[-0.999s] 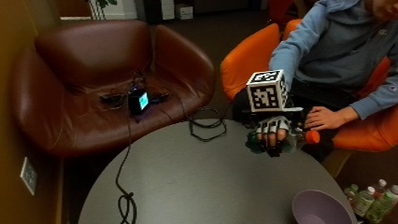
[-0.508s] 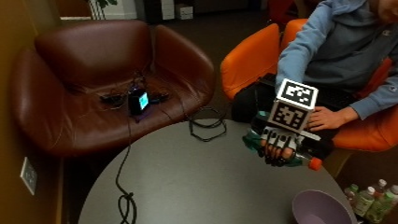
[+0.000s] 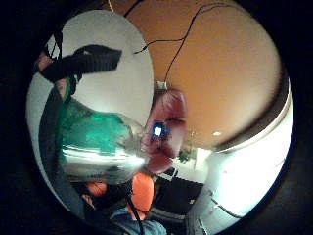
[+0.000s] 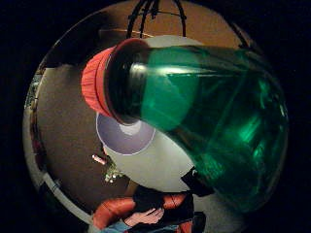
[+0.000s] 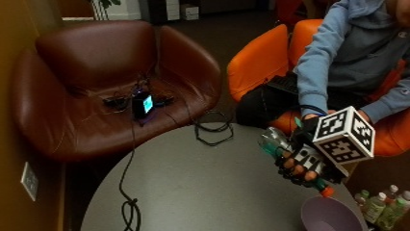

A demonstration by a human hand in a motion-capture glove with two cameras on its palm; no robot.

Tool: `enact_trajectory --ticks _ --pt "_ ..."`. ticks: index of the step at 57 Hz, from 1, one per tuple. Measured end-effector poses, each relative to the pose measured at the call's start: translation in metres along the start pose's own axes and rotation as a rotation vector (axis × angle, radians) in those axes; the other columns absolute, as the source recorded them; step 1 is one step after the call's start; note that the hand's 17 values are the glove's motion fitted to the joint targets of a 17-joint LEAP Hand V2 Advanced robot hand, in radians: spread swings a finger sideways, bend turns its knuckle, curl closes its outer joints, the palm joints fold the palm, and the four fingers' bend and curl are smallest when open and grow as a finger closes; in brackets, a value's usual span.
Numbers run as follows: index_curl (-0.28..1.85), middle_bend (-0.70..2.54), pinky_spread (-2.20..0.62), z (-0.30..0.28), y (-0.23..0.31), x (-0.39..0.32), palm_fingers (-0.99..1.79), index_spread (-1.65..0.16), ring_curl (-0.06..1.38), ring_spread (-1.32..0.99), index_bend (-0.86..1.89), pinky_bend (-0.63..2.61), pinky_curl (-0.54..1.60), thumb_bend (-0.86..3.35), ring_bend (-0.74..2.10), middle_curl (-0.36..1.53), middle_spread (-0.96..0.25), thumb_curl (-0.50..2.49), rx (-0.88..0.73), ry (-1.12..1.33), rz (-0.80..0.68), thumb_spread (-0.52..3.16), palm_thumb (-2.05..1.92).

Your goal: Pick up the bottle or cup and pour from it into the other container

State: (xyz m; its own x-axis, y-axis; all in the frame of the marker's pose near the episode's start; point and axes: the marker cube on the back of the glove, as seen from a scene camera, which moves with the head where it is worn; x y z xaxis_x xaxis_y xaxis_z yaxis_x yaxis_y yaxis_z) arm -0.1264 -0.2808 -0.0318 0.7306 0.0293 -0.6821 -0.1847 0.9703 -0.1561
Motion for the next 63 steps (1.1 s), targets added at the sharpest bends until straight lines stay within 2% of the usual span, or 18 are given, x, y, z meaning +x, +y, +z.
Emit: enact_trajectory --ticks 12,63 --pt "0.25 0.23 -0.18 -0.004 -0.001 -0.026 1.08 -0.2 0.43 -0.19 0.1 0.39 0.38 -0.04 0.4 0.51 -0.1 0.77 0.006 0.205 -0.037 0.32 0.94" --pt "0.25 0.22 -0.2 -0.007 0.007 -0.055 1.08 -0.21 0.43 -0.21 0.1 0.41 0.38 -0.04 0.39 0.51 -0.12 0.76 -0.041 0.327 -0.129 0.34 0.92"
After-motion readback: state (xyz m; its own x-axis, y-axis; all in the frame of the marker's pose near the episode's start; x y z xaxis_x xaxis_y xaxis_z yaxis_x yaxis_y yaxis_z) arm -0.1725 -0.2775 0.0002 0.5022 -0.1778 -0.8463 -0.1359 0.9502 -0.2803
